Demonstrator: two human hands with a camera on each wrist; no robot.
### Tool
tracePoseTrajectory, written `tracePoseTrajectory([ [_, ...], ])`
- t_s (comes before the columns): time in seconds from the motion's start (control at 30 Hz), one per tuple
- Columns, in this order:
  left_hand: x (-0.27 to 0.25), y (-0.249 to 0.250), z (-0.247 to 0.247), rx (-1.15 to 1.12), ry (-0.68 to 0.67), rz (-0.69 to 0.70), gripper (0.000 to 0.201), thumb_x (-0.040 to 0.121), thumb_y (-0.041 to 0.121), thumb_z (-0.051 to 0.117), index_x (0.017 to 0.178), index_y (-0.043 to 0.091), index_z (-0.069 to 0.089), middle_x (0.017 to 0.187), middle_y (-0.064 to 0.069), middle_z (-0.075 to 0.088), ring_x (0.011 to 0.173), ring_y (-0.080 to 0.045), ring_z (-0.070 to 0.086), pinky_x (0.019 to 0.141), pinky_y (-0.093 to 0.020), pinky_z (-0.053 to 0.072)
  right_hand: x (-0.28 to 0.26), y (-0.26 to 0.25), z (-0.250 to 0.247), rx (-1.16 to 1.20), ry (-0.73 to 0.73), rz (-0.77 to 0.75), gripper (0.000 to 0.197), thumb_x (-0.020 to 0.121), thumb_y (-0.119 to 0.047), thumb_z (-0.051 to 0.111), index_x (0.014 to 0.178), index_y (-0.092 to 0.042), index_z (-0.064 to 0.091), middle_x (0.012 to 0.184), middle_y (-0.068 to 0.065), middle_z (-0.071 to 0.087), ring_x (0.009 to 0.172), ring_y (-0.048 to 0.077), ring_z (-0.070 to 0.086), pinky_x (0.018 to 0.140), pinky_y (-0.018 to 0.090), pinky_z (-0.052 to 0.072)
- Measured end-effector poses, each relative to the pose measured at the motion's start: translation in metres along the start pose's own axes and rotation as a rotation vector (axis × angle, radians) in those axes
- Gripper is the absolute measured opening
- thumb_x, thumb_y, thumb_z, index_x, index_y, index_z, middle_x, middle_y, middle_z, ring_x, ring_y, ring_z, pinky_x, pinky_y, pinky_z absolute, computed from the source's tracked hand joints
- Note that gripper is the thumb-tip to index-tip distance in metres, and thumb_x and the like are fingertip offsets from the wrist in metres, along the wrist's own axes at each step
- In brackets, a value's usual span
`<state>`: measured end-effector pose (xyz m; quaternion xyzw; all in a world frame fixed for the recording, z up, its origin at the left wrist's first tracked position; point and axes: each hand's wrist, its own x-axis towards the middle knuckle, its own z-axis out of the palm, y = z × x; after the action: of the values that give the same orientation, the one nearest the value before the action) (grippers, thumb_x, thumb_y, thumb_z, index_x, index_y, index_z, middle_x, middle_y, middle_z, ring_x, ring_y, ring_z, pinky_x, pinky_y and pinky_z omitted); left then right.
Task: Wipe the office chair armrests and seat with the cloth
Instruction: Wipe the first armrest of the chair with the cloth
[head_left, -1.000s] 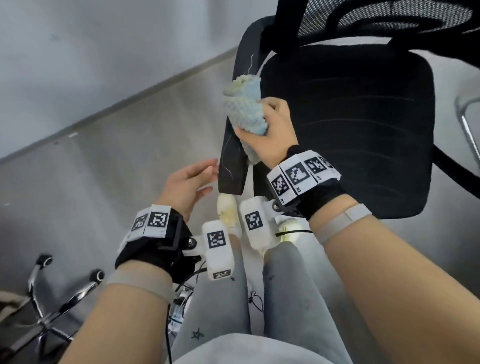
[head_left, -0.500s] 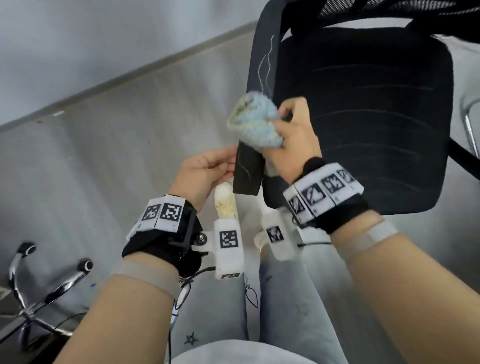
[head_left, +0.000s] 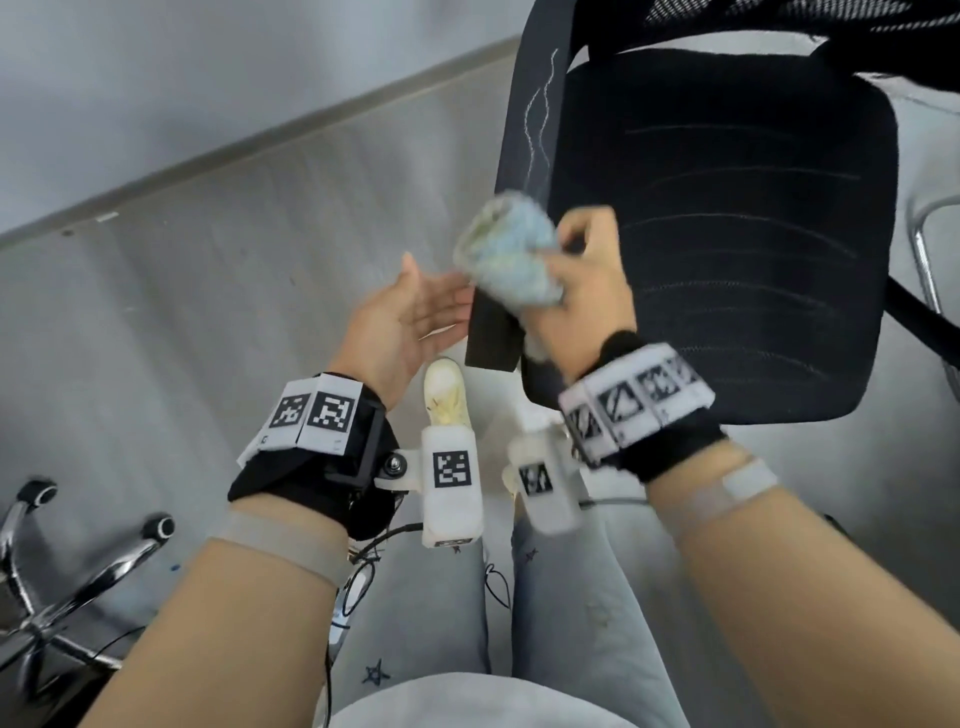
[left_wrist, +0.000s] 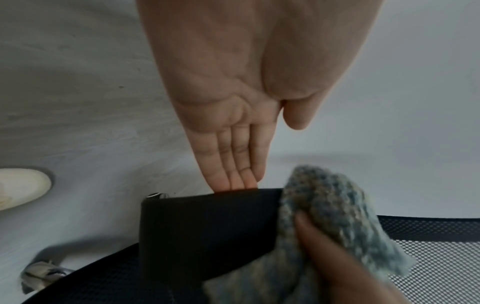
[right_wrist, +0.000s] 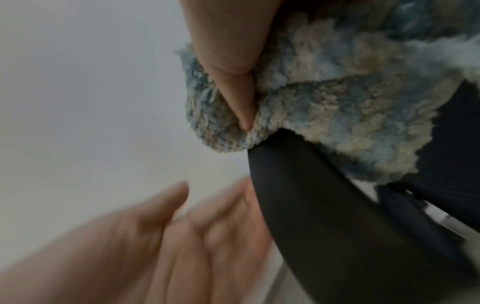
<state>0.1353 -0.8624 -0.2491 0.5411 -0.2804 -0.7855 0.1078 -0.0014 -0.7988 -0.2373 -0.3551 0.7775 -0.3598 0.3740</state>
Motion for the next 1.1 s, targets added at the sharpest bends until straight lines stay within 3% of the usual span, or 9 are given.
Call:
tracePoseTrajectory([
  [0.1,0.0,0.004,-0.001,0.053,-0.033,-0.021,0.057,0.095,0.045,0.016,0.101,0.009,0.06,0.095,-0.007,0.064,0.087,-0.014,0.062,0.084,-0.025,0.052,0.037,-0.005,-0.006,-0.068,0.092,-0.006,0.023,0.076,-0.018,0.067,0.06,-0.019,0.052,0.097,-0.002,0.03,0.068,-0.001,0.038,0.072,0.033,0.046],
  [0.2,0.0,0.005,-0.002,0.041,-0.041,-0.032,0.061,0.094,0.048,0.014,0.103,0.009,0.06,0.095,-0.007,0.064,0.087,-0.015,0.062,0.082,-0.025,0.053,0.033,0.007,0.001,-0.106,0.04,0.008,0.018,0.076,-0.018,0.066,0.082,-0.008,0.053,0.085,-0.017,0.032,0.065,-0.009,0.042,0.063,0.025,0.046],
  [0.33,0.0,0.003,-0.002,0.053,-0.057,-0.055,0.066,0.094,0.05,0.011,0.111,0.007,0.058,0.102,-0.009,0.062,0.09,-0.016,0.06,0.075,-0.023,0.055,-0.022,0.035,0.002,-0.256,-0.092,-0.136,0.027,0.071,-0.014,0.057,0.08,-0.033,0.041,0.081,-0.026,0.042,0.083,0.016,0.052,0.077,0.052,0.05],
  [0.5,-0.005,-0.004,-0.005,0.056,-0.067,-0.086,0.069,0.092,0.054,0.01,0.108,0.01,0.06,0.102,-0.006,0.065,0.091,-0.014,0.063,0.076,-0.024,0.055,-0.021,0.029,-0.007,-0.265,-0.134,-0.079,0.018,0.08,-0.012,0.06,0.097,-0.016,0.056,0.084,-0.019,0.039,0.083,0.017,0.049,0.072,0.031,0.045],
  [0.57,-0.005,-0.006,-0.003,0.035,-0.051,-0.091,0.07,0.092,0.055,0.01,0.107,0.008,0.059,0.098,-0.007,0.064,0.087,-0.014,0.062,0.076,-0.024,0.054,-0.002,0.016,-0.009,-0.264,-0.157,-0.16,0.003,0.078,-0.016,0.061,0.081,-0.017,0.061,0.099,-0.009,0.041,0.087,0.019,0.048,0.069,0.033,0.046],
  [0.67,-0.004,-0.004,-0.001,0.053,-0.035,-0.095,0.069,0.091,0.056,0.01,0.102,0.01,0.06,0.092,-0.005,0.064,0.083,-0.014,0.062,0.077,-0.024,0.053,0.026,0.003,-0.012,-0.33,-0.185,-0.187,0.017,0.076,-0.023,0.067,0.062,-0.019,0.056,0.124,0.009,0.036,0.094,0.023,0.05,0.07,0.036,0.049],
  [0.83,0.0,0.006,0.0,0.107,-0.057,-0.099,0.075,0.089,0.059,0.009,0.112,0.007,0.058,0.091,-0.008,0.064,0.084,-0.017,0.062,0.078,-0.031,0.053,0.029,0.0,-0.006,-0.239,-0.034,-0.094,0.019,0.077,-0.023,0.064,0.063,-0.022,0.052,0.119,0.001,0.032,0.096,0.024,0.049,0.074,0.042,0.051],
  [1.0,-0.001,0.005,0.0,0.158,-0.084,-0.114,0.077,0.088,0.061,0.002,0.103,0.012,0.06,0.099,-0.012,0.064,0.088,-0.02,0.062,0.063,-0.026,0.055,-0.029,0.015,-0.007,-0.329,-0.306,-0.062,0.01,0.075,-0.022,0.067,0.084,-0.026,0.065,0.142,-0.008,0.024,0.117,0.02,0.035,0.089,0.046,0.047],
  [1.1,-0.004,-0.002,0.0,0.176,-0.085,-0.113,0.075,0.088,0.061,0.003,0.103,0.016,0.06,0.103,-0.011,0.064,0.093,-0.021,0.062,0.068,-0.028,0.056,-0.031,0.018,-0.008,-0.311,-0.275,-0.064,0.009,0.075,-0.021,0.066,0.067,-0.024,0.064,0.141,-0.006,0.028,0.113,0.021,0.043,0.085,0.044,0.049],
])
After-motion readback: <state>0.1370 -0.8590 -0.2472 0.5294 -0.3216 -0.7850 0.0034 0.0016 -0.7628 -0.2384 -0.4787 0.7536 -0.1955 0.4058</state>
